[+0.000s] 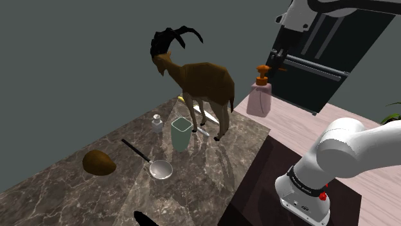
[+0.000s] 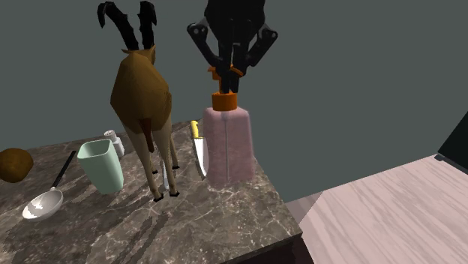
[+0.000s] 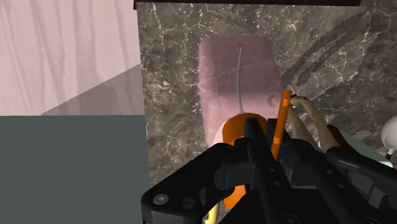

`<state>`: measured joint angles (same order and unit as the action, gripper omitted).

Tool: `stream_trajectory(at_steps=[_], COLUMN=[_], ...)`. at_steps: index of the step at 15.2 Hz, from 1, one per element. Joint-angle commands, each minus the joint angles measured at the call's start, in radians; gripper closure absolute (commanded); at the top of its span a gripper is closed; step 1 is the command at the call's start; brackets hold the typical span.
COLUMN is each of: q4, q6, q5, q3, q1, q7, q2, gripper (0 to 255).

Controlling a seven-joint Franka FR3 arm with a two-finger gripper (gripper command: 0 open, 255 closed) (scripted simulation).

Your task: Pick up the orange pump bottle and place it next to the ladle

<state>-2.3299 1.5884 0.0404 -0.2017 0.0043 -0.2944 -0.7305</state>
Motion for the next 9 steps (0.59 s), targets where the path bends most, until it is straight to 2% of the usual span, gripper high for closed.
stream_trajectory(at_steps=[1, 9], q4=[0.033, 0.163], q6=[-0.025, -0.124], q5=[-0.003, -0.011], q3=[0.002, 0.008], q1=[0.002, 0.009], q7=[0.001, 0.005], q2=[0.008, 0.04], gripper=[255, 255])
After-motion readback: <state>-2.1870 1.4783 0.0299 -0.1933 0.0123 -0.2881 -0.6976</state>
